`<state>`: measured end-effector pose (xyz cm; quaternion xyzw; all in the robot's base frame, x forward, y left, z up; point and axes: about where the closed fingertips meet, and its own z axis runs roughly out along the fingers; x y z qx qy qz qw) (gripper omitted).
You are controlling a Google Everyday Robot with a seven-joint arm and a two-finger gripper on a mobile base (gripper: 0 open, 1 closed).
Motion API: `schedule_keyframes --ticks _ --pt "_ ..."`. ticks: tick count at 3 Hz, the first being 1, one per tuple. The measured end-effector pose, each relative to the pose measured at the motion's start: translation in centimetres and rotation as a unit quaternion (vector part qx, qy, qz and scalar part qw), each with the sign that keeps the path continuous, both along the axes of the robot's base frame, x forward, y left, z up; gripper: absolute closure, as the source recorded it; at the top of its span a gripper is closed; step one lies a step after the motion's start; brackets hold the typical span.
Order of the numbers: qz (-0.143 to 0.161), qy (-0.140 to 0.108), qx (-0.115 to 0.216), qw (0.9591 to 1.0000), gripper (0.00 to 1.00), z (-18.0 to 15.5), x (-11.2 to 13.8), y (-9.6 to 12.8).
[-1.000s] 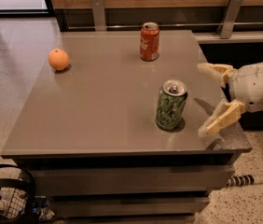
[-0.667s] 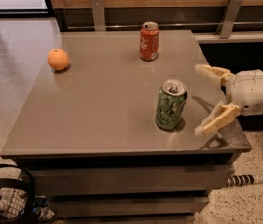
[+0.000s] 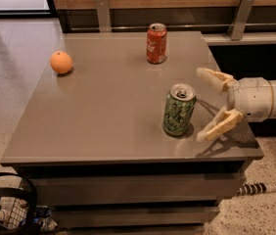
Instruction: Move green can near orange
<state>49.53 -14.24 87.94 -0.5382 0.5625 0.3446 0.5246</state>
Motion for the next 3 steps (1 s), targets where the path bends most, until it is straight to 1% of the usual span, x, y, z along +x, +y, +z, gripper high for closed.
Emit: schedule_keyframes --ticks 1,2,3 --pt "0.015 0.017 0.008 0.9997 0.0 0.0 -0.4 1.5" --pt "0.024 0.033 0.007 0.9991 0.0 0.0 -0.7 2.4" --pt "0.033 0.044 0.009 0.9985 0.18 -0.1 -1.1 3.4"
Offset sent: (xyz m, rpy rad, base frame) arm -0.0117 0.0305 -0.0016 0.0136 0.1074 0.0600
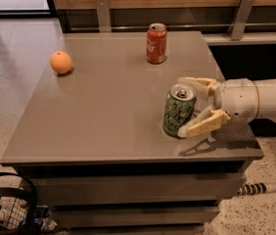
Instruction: Move green can near orange
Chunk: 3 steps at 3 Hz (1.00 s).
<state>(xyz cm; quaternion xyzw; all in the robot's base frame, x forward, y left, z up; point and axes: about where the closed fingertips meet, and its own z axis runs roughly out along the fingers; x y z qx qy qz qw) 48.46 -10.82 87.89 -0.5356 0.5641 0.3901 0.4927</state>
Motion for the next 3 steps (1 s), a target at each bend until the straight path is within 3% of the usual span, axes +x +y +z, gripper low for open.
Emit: schedule_keyframes --ticks 3 --pt "0.007 -0.001 0.0 1.0 0.96 0.13 -0.05 0.7"
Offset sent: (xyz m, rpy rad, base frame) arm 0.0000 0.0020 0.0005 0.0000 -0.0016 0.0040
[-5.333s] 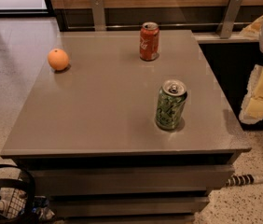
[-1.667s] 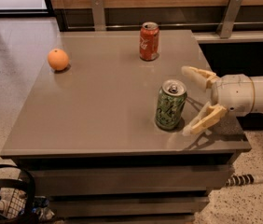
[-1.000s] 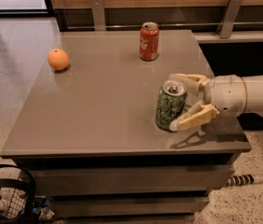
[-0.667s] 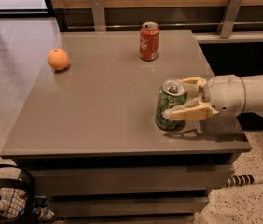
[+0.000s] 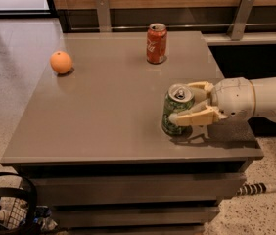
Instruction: Move green can near orange
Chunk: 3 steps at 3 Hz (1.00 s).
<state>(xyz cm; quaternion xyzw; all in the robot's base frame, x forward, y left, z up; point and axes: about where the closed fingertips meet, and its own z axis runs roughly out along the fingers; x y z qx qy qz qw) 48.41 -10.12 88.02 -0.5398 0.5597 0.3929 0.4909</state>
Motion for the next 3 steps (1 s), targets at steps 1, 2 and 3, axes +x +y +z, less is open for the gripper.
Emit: schedule_keyframes --ticks 1,2,3 --pt "0.003 0.003 0.001 1.0 1.0 0.0 0.4 0.5" --pt "0.014 0.021 0.011 0.9996 1.0 -0.2 3.2 2.7" --pt "-0.01 0.026 0.04 0.9988 1.0 0.5 4.9 5.4"
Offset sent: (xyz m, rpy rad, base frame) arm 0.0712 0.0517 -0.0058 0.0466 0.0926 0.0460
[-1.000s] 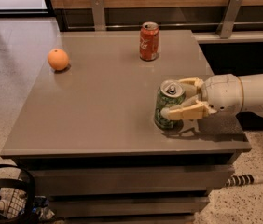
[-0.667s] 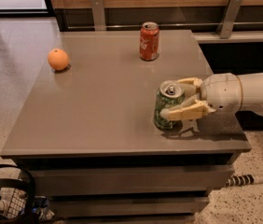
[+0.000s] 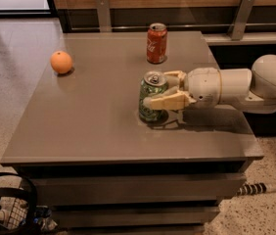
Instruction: Move green can near orange
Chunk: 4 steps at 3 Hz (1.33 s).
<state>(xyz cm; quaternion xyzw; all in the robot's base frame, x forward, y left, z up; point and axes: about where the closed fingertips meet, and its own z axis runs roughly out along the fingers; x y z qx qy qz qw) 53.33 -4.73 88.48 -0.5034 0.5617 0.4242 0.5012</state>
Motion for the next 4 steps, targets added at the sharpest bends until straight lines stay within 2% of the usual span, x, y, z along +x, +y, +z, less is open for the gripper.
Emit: schedule_keyframes --ticks 1,2,3,4 --pt "-0.048 -0.017 0.009 0.9987 1.0 0.8 1.1 2.8" --pt "-0.098 -0.042 -0.007 0.9942 1.0 2.0 3.2 5.7" --pt "-0.127 -0.06 -0.035 0.9895 1.0 3.8 6.3 7.8" --pt "-0.147 -0.038 -0.065 0.9864 1.0 5.1 11.5 8.2"
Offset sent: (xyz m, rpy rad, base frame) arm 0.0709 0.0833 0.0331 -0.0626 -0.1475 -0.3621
